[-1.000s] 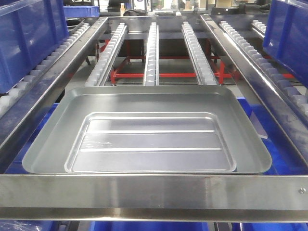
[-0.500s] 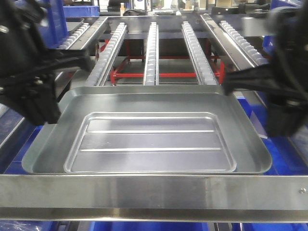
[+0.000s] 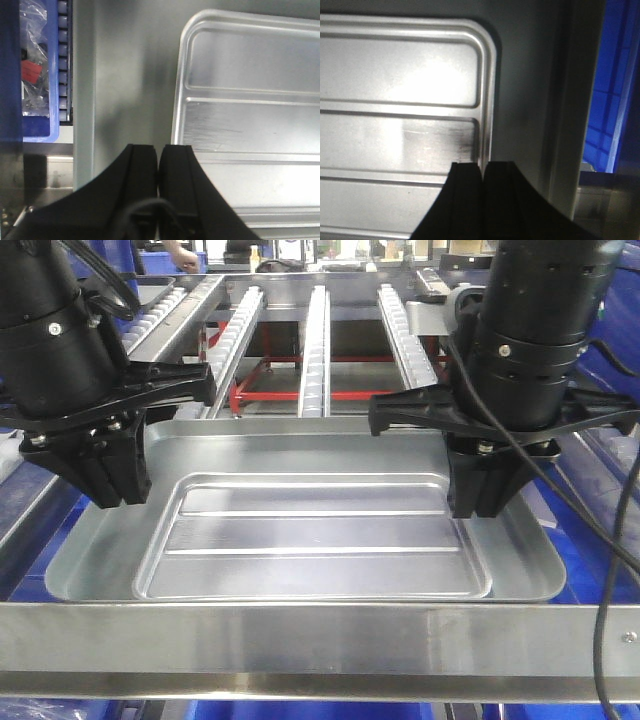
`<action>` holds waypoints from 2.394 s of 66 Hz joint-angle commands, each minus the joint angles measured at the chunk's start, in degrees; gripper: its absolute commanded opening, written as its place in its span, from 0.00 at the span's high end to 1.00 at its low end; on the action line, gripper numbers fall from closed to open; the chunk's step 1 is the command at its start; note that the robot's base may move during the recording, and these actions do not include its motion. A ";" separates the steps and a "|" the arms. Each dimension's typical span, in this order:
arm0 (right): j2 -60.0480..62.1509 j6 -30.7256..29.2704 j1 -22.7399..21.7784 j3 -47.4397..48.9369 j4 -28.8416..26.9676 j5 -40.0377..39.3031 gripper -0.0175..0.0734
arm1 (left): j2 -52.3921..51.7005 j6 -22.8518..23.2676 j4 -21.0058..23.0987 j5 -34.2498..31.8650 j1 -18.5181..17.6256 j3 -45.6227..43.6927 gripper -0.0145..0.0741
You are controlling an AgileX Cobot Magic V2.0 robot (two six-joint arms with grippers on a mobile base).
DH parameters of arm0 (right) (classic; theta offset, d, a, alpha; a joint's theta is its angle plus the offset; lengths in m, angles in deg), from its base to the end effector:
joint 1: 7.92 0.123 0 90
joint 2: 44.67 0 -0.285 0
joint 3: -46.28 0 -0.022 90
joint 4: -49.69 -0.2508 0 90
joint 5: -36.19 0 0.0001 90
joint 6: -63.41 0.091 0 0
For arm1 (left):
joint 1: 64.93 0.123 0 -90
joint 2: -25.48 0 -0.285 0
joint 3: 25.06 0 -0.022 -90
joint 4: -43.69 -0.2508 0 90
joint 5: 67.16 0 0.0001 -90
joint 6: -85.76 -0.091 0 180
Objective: Grab silver tray and place in blue box
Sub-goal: 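Lower both grippers, open, to the side rims of the silver tray, then open both grippers wider and position them around the tray rims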
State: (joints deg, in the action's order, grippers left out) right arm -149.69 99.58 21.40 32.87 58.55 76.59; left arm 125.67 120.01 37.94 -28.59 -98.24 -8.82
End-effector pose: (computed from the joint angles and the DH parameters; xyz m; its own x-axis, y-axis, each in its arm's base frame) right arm 0.2991 0.1576 0.2139 -0.9302 0.0378 -0.3650 0.0015 0.9951 0.0991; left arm 0.2733 -0.1728 0.2293 -0.9178 0.0105 -0.3969 0.0812 0.9835 -0.1617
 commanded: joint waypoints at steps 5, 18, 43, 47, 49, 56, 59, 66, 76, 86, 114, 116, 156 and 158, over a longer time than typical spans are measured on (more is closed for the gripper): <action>2.47 -0.95 -0.14 1.99 0.14 -2.99 0.75 | -2.10 0.70 -0.33 -3.44 -0.42 -1.79 0.84; 2.42 -1.11 -0.14 1.99 1.17 -3.50 0.75 | -1.57 0.70 -0.33 -3.60 -0.42 -1.79 0.84; 2.42 -1.11 -1.23 1.99 1.11 -3.84 0.75 | 0.92 0.70 2.20 -4.49 -0.67 -1.79 0.84; 2.42 -1.11 -1.30 1.99 1.11 -3.67 0.75 | 0.92 0.70 2.20 -5.02 -0.67 -1.79 0.84; 2.42 -1.11 -1.30 1.99 1.11 -3.66 0.75 | 0.92 0.70 2.20 -5.02 -0.67 -1.79 0.84; 2.42 -1.11 -1.30 1.99 1.11 -3.55 0.75 | 0.92 0.70 2.20 -5.02 -0.67 -1.79 0.84; 2.42 -1.11 -1.30 1.99 1.11 -3.55 0.75 | 0.92 0.70 1.78 -5.02 -0.67 -1.79 0.84; 2.42 -1.11 -1.30 1.99 1.11 -3.55 0.75 | 0.92 0.70 0.74 -4.24 -0.67 -1.83 0.84; 2.42 -1.11 -1.30 1.99 1.11 -3.55 0.75 | 1.98 2.06 0.74 -1.47 -0.67 -3.06 0.84; 2.42 -1.11 -1.30 1.99 1.11 -3.62 0.75 | 4.71 3.90 -2.61 1.76 -2.02 -7.42 0.84; 2.42 -1.11 -1.30 1.99 1.11 -3.98 0.75 | 5.91 5.22 -4.10 3.22 -3.36 -9.79 0.84; 2.42 -1.11 -1.30 1.99 1.11 -3.98 0.75 | 5.91 5.22 -4.10 3.22 -3.36 -9.79 0.84; 2.42 -1.11 -1.30 1.99 1.11 -3.80 0.75 | 5.91 5.22 -4.10 3.22 -3.36 -9.79 0.84; 2.42 -1.11 -1.30 1.99 1.11 -3.80 0.75 | 5.91 5.22 -4.10 3.22 -3.36 -9.79 0.84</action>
State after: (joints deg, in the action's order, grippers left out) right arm -149.69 99.07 20.39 32.87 58.42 74.53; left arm 134.11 124.57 34.48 -24.47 -101.27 -16.78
